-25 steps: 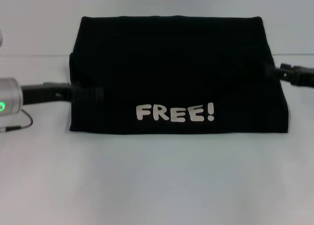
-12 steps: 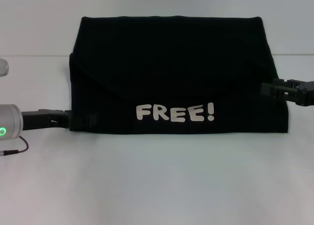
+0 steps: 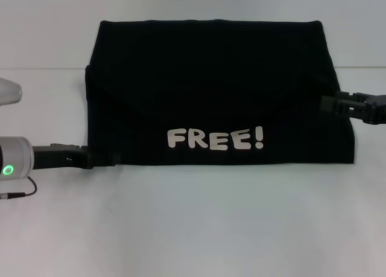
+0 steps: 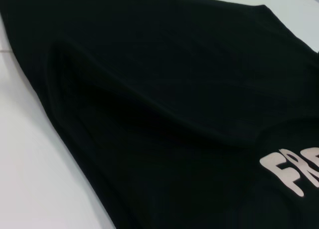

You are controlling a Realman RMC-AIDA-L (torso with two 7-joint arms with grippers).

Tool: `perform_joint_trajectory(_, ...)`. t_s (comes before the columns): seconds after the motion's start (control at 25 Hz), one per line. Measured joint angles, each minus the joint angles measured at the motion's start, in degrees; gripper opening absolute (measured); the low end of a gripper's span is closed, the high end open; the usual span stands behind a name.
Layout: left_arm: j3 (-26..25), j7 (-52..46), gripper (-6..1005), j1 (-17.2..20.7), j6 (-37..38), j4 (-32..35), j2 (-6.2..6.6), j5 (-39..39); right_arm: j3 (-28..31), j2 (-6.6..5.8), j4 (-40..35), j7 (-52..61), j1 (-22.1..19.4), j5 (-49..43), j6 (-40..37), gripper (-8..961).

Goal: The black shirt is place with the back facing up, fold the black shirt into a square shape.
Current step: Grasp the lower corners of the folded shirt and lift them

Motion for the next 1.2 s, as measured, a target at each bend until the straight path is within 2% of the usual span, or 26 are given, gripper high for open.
perform_joint_trajectory(0.52, 1.07, 0.32, 762, -0.11, -1.23, 0.15, -0.12, 1.19, 0.14, 0.00, 0.00, 0.03, -0.52, 0.08, 0.07, 687)
perform_joint_trajectory(0.8, 1.18, 0.62, 463, -0.36, -1.22, 0.21, 0.00, 1.26, -0.32, -0.56, 0.00, 1.32, -0.95, -1.46, 1.61, 684)
perform_joint_trajectory(1.0, 1.22, 0.62, 257, -0.57, -0.98, 0.34, 0.12, 1.26, -0.39, -1.35, -0.40, 6.50, -0.98, -7.25, 5.94, 681)
perform_joint_trajectory(1.16, 1.22, 0.62, 75, -0.73, -0.66, 0.38, 0.21, 1.26, -0.43, -1.39, -0.80, 10.46, -0.64, -11.91, 8.40, 679)
perform_joint_trajectory(1.2, 1.22, 0.62, 61, -0.75, -0.62, 0.39, 0.22, 1.26, -0.43, -1.40, -0.90, 11.43, -0.53, -12.90, 9.06, 678)
